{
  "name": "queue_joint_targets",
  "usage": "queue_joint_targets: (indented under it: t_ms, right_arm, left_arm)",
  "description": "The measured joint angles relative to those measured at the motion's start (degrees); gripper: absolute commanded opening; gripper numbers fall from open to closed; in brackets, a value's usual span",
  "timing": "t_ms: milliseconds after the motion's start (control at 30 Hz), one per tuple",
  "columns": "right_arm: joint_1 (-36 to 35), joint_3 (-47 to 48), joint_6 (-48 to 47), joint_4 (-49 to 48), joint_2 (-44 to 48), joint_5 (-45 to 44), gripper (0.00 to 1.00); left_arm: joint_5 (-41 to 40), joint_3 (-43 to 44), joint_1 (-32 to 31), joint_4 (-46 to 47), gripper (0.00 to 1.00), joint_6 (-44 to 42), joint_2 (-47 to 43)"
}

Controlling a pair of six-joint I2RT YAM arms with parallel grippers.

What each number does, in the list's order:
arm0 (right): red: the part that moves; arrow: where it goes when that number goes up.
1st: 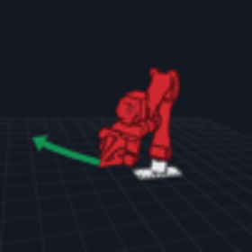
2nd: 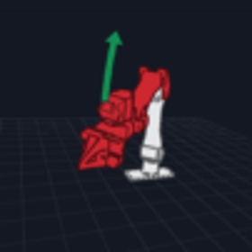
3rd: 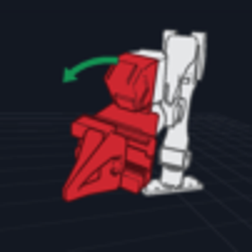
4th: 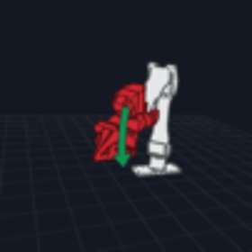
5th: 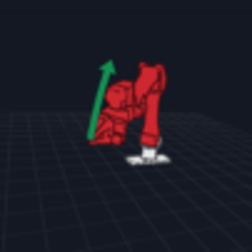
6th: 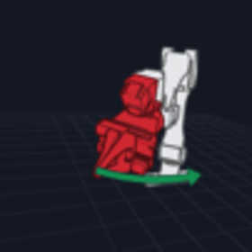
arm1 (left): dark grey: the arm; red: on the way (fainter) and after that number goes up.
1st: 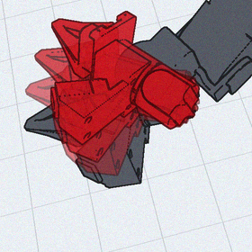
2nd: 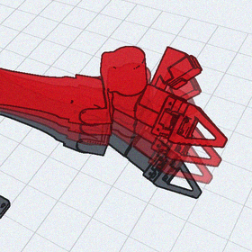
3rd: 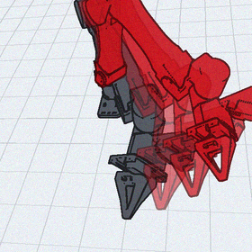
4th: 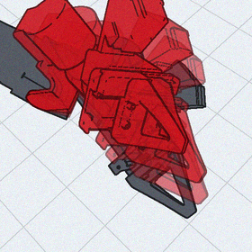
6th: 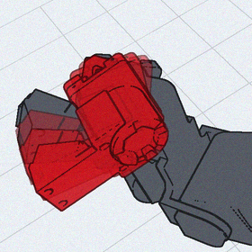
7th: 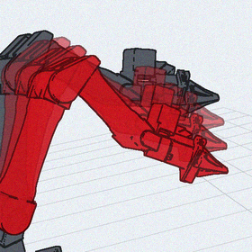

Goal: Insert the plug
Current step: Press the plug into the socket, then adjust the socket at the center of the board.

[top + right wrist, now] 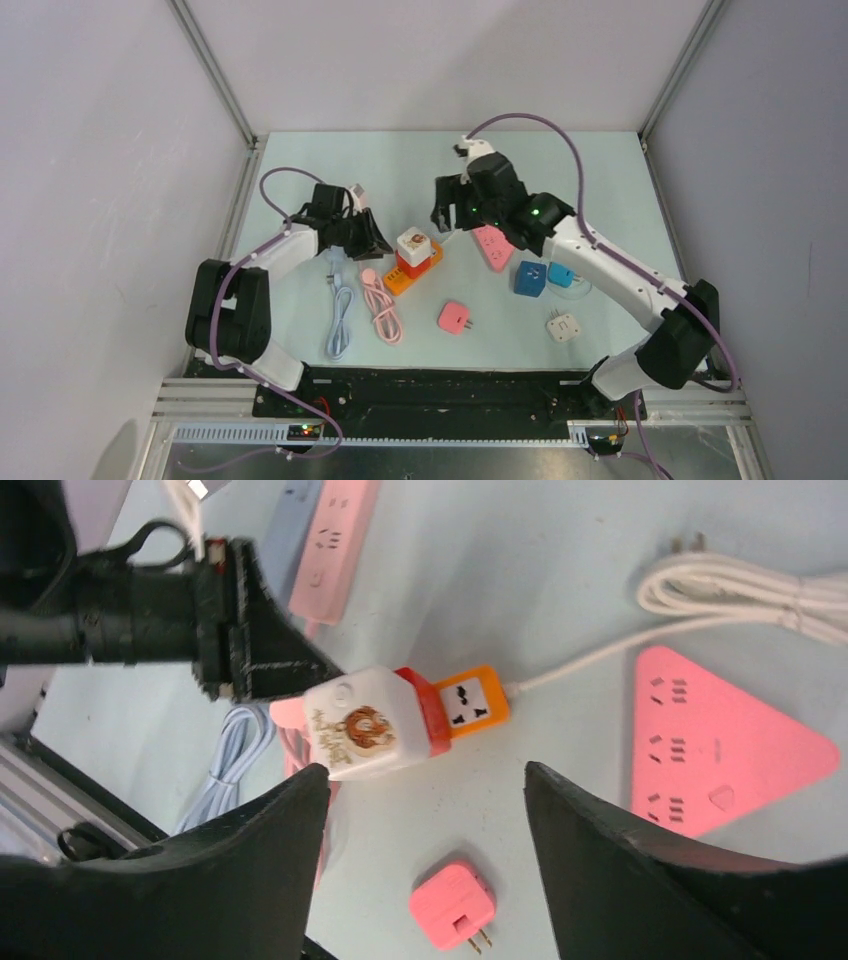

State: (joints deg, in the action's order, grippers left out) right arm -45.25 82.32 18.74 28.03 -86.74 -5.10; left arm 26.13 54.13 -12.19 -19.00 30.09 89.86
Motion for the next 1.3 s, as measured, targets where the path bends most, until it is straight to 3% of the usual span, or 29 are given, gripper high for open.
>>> queue_joint_targets:
  t_ms: [233,700,1067,1300]
  right_arm:
    - [3.6,-5.9,5.8,0.9,3.1,0.1,0.66]
    - [3.8,-12.8,9.6,0.4,6.9,0.7,0.65]
    - [3.9,-17.2,11.7,0.2,8.6,0.6,0.66]
    - [3.9,-18.6,12.8,0.2,9.2,0.6,0.66]
  left_arm:
    - [-2.0,-4.0,-3.4,-0.2,0.21,1.0,-0.8]
    - [-3.9,-5.8,-7.0,-1.7,0.15,2.5,-1.5]
    - [-9.6,-6.8,-7.6,-3.3,0.36,3.1,-4.0]
    - [-10.3,-8.0,-7.6,-2.2,0.4,5.1,-5.0]
